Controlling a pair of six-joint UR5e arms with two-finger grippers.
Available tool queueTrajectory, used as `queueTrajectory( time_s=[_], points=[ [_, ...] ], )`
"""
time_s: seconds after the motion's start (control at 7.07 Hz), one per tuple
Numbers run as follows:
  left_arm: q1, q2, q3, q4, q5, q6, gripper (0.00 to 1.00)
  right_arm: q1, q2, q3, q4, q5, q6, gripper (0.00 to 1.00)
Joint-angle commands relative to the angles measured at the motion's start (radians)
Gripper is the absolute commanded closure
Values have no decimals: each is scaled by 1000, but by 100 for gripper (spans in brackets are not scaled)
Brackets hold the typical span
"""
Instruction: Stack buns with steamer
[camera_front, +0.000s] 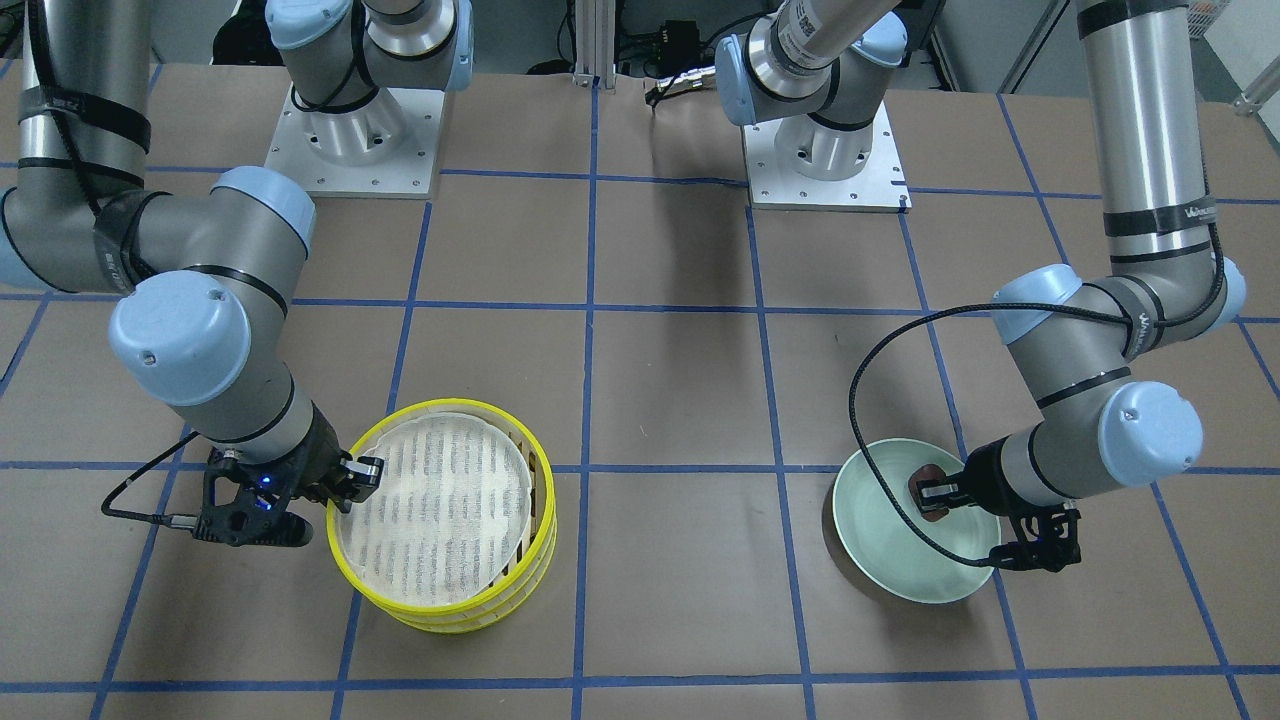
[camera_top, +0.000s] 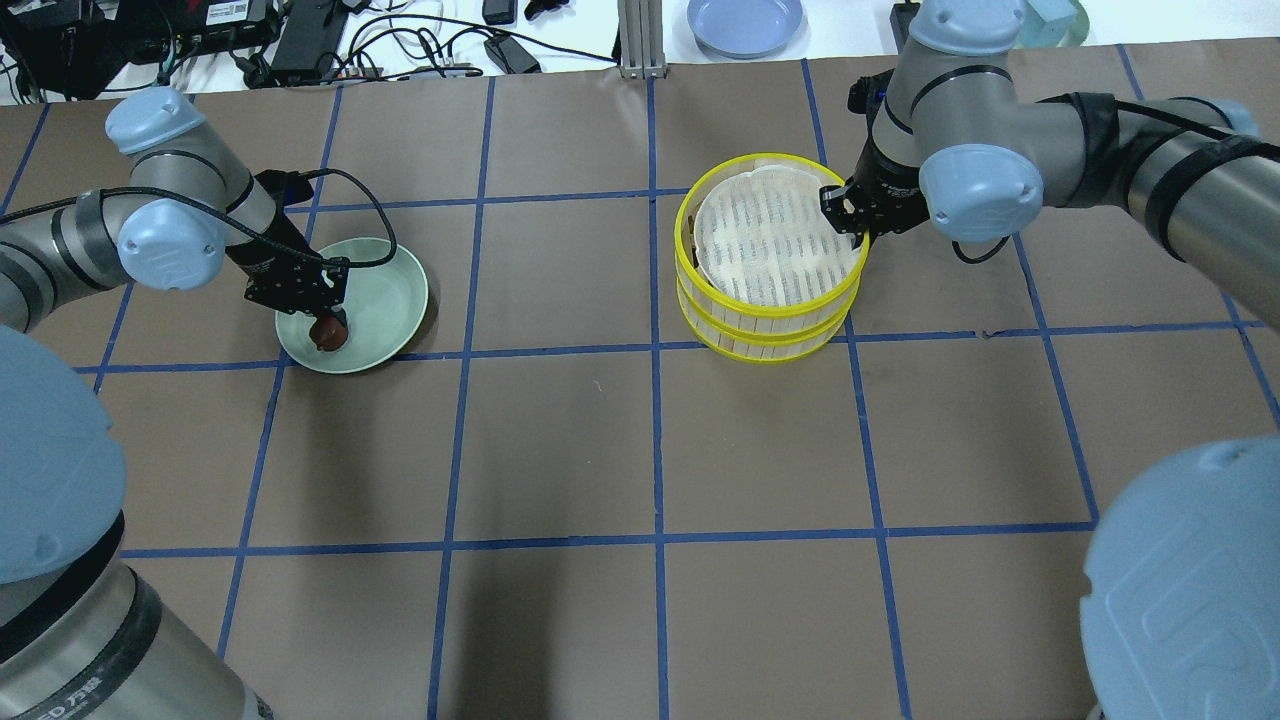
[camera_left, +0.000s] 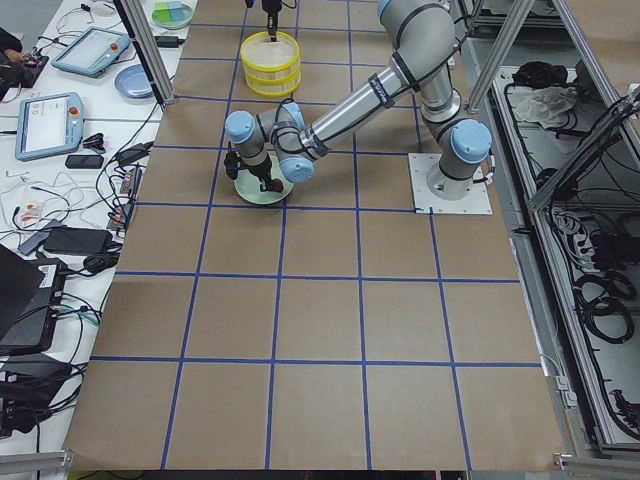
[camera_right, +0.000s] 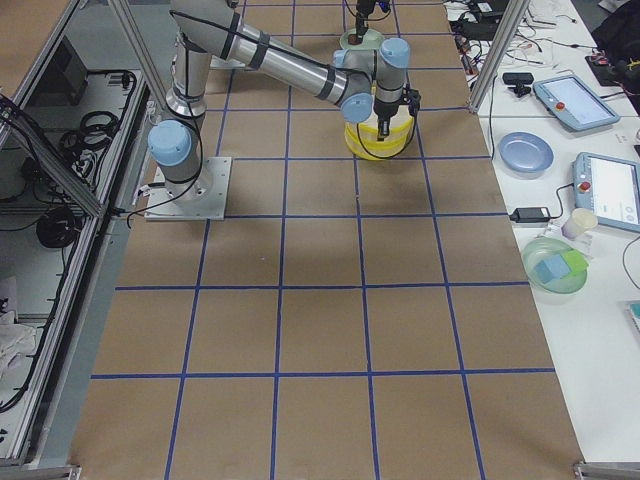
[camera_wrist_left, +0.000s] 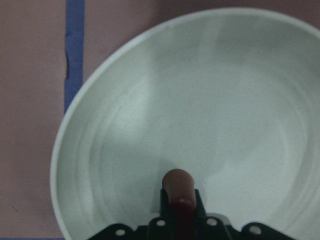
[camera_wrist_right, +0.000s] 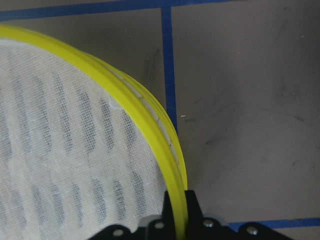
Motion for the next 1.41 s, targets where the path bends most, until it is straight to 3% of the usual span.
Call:
queueTrajectory(
  time_s=[0.0,0.28,0.42,0.57,0.71,0.85,1.13,1.27],
  points=[
    [0,27,15,-1,-14,-35,100,0,-2,8,4,0,3,100],
    [-12,72,63,-13,-77,-140,100,0,-2,15,6,-2,3,86],
    [-34,99,71,-25,-103,-219,100,0,-2,16,4,-8,4,47],
    [-67,125,73,-25,-165,-306,100,-1,-14,14,-9,-9,9,0],
    [-104,145,73,-24,-174,-389,100,-1,-50,2,9,-23,4,0],
    [-136,165,76,-12,-256,-487,100,-1,-122,-17,83,-37,0,0],
    [-231,185,87,16,-373,-714,100,-3,-257,-146,363,-55,-8,0],
    [-301,163,87,118,-428,-878,100,-1,-314,-196,420,-54,-11,0]
  ],
)
